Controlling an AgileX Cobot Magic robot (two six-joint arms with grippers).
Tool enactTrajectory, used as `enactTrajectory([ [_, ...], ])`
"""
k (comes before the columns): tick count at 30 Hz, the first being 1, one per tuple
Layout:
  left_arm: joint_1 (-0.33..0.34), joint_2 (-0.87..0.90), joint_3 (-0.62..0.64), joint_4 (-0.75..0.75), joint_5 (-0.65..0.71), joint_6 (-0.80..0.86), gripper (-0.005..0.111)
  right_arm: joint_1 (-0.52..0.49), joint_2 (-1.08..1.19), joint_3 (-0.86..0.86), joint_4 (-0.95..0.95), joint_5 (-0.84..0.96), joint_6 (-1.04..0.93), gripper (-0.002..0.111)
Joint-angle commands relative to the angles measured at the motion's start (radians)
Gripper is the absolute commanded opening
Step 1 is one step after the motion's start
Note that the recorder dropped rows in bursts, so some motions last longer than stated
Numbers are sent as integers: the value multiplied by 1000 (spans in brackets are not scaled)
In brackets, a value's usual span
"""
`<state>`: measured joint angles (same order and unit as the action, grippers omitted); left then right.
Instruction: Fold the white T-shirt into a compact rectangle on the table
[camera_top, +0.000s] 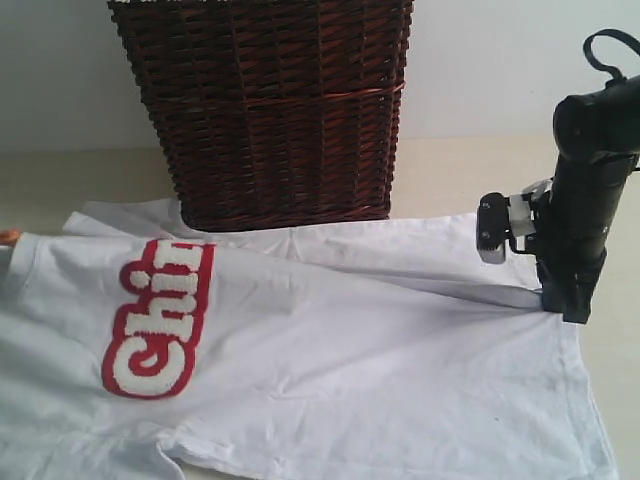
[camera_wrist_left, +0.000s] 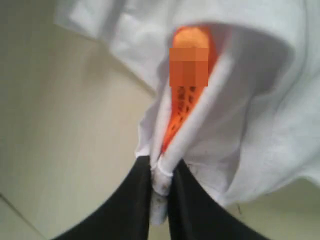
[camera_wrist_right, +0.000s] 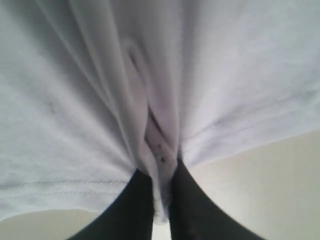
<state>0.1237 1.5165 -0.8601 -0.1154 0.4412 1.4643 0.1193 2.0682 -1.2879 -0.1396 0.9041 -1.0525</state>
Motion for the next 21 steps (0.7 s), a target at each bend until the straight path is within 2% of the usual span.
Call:
enactTrajectory([
  [1, 43, -130, -12, -4, -5, -156, 0, -23, -84, 5, 80, 95, 9, 0],
  [4, 78, -220, -12, -4, -41, -309, 0, -23, -171, 5, 133, 173, 9, 0],
  [6, 89, -281, -12, -4, -41, -328, 0, -21, -239, 5, 163, 201, 9, 0],
  [9, 89, -378, -12, -10, -44, -349, 0, -21, -357, 5, 168, 224, 11, 0],
  [17, 89, -638, -12, -62, -82, -582, 0, -21, -678, 5, 168, 251, 61, 0],
  [21, 87, -742, -12, -62, -41, -611, 0, -21, -804, 5, 168, 288, 63, 0],
])
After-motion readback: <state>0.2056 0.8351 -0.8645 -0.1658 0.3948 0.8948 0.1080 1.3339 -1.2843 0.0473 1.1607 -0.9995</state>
